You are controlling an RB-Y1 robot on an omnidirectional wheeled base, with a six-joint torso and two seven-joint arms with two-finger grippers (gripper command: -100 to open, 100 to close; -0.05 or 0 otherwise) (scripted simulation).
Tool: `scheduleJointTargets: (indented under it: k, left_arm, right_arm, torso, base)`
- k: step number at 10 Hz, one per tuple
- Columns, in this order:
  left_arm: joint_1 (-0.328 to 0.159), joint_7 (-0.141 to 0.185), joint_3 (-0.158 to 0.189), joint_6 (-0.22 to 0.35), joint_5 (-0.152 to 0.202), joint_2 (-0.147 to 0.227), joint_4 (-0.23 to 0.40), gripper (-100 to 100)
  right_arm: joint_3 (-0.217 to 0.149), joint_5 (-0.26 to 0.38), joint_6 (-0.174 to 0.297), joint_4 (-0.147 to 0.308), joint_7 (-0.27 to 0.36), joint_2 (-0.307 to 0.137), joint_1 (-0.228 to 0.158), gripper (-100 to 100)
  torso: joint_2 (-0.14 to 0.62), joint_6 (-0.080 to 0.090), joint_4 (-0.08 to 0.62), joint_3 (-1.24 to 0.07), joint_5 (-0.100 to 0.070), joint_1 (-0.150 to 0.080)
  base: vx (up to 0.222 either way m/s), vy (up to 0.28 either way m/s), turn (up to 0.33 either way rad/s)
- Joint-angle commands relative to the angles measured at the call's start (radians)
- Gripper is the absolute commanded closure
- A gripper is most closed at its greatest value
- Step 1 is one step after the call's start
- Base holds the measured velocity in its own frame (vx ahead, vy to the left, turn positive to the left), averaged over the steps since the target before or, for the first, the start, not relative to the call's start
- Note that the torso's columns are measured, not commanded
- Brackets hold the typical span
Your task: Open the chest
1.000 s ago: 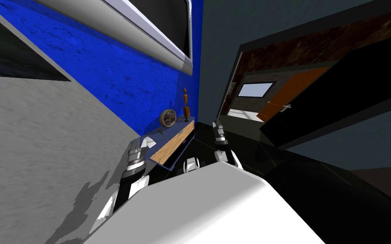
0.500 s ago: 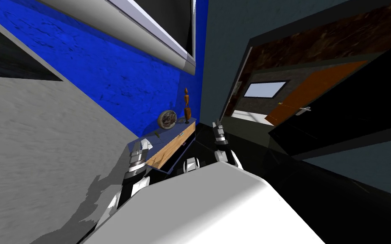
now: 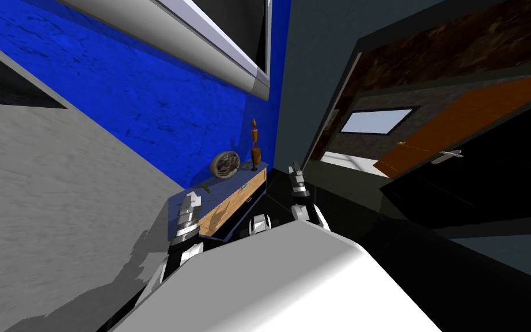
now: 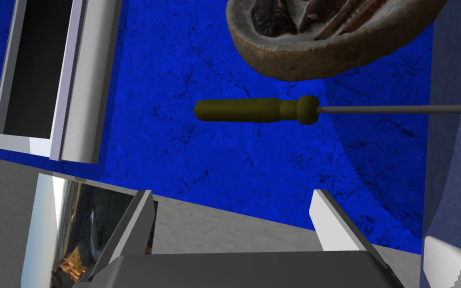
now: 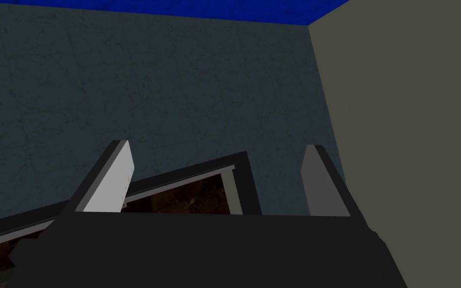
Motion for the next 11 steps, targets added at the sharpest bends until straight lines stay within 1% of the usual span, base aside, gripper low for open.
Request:
scheduleJointTargets:
  k: [1, 2, 3, 4, 5, 6, 7, 8, 9, 10, 11]
  left_arm:
    - [-0.007, 0.014, 0.003, -0.029, -0.001, -0.004, 0.066, -100]
    - [-0.018, 0.027, 0.008, -0.053, 0.000, -0.005, 0.103, -100]
    - [-0.018, 0.027, 0.008, -0.053, 0.000, -0.005, 0.121, -100]
    - [-0.029, 0.041, 0.013, -0.078, 0.000, -0.007, 0.163, -100]
    - [-0.029, 0.041, 0.013, -0.078, 0.000, -0.007, 0.176, -100]
    - [-0.040, 0.054, 0.017, -0.102, 0.000, -0.010, 0.212, -100]
    - [-0.040, 0.054, 0.017, -0.102, 0.000, -0.010, 0.231, -100]
    - [-0.051, 0.067, 0.021, -0.125, 0.000, -0.014, 0.266, -100]
    - [-0.051, 0.067, 0.021, -0.125, 0.000, -0.014, 0.285, -100]
    - [-0.061, 0.080, 0.025, -0.148, 0.000, -0.019, 0.317, -100]
    - [-0.061, 0.080, 0.025, -0.148, 0.000, -0.019, 0.338, -100]
  right_arm:
    - [0.000, 0.000, 0.000, 0.000, 0.000, 0.000, 0.000, 0]
    - [0.000, 0.000, 0.000, 0.000, 0.000, 0.000, 0.000, 0]
    - [0.000, 0.000, 0.000, 0.000, 0.000, 0.000, 0.000, 0]
    - [0.000, 0.000, 0.000, 0.000, 0.000, 0.000, 0.000, 0]
    - [0.000, 0.000, 0.000, 0.000, 0.000, 0.000, 0.000, 0]
    - [0.000, 0.000, 0.000, 0.000, 0.000, 0.000, 0.000, 0]
    - [0.000, 0.000, 0.000, 0.000, 0.000, 0.000, 0.000, 0]
    - [0.000, 0.000, 0.000, 0.000, 0.000, 0.000, 0.000, 0]
    - [0.000, 0.000, 0.000, 0.000, 0.000, 0.000, 0.000, 0]
    - [0.000, 0.000, 0.000, 0.000, 0.000, 0.000, 0.000, 0]
    - [0.000, 0.000, 0.000, 0.000, 0.000, 0.000, 0.000, 0]
  torso:
    - [-0.001, 0.000, 0.000, 0.000, 0.000, -0.001]
    - [0.001, 0.000, 0.000, 0.001, 0.000, 0.001]
    - [0.000, 0.000, 0.000, 0.000, 0.001, 0.001]
    - [0.000, 0.000, 0.000, 0.000, 0.000, 0.001]
    - [-0.002, -0.001, 0.000, -0.001, 0.000, -0.001]
    - [0.000, 0.000, 0.000, 0.000, 0.000, 0.001]
    - [0.000, -0.001, 0.000, 0.000, 0.000, 0.000]
    - [0.000, 0.002, -0.001, 0.000, 0.002, 0.001]
    - [-0.005, 0.003, -0.003, -0.002, 0.003, -0.002]
    - [-0.006, 0.005, -0.004, -0.002, 0.004, -0.001]
    - [-0.007, 0.005, -0.004, -0.003, 0.005, -0.001]
  base:
    - [0.116, -0.106, 0.105]
    - [0.125, -0.109, 0.169]
    - [0.115, -0.106, 0.084]
    - [0.145, -0.130, 0.185]
    - [0.105, -0.106, 0.085]
    - [0.105, -0.120, 0.154]
    - [0.092, -0.111, 0.098]
    - [0.131, -0.149, 0.172]
    - [0.106, -0.131, 0.105]
    - [0.112, -0.138, 0.166]
    - [0.081, -0.098, 0.115]
